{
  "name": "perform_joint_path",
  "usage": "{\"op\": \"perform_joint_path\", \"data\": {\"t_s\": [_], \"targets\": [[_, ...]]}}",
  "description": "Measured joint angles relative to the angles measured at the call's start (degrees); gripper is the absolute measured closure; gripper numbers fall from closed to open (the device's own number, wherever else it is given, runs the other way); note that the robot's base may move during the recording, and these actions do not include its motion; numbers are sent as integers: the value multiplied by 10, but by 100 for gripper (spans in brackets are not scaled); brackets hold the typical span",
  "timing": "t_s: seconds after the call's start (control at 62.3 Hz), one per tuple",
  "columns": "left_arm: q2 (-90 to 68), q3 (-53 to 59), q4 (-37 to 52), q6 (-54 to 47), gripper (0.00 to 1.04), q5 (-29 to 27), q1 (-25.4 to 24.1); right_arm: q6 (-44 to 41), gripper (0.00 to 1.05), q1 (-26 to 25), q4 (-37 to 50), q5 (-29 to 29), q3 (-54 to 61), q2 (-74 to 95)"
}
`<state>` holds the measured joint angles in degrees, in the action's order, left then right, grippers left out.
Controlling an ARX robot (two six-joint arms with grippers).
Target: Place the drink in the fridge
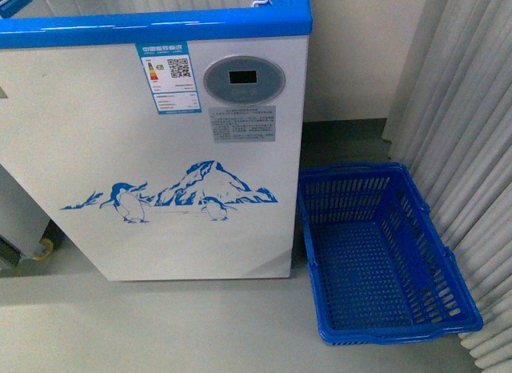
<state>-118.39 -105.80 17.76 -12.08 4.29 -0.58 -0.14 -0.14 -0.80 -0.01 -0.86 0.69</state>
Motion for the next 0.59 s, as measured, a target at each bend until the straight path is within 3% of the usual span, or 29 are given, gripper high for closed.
{"op": "perform_joint_path", "data": {"t_s": [0.209, 0.482, 0.594], "targets": [[171, 278, 129, 51, 8, -84, -14, 0, 71, 0, 0, 0, 0, 0], [280, 448, 256, 70, 8, -128, -42, 0, 71, 0, 0, 0, 0, 0], [357, 555, 243, 85, 8, -160, -47, 0, 71, 0, 0, 0, 0, 0]]}}
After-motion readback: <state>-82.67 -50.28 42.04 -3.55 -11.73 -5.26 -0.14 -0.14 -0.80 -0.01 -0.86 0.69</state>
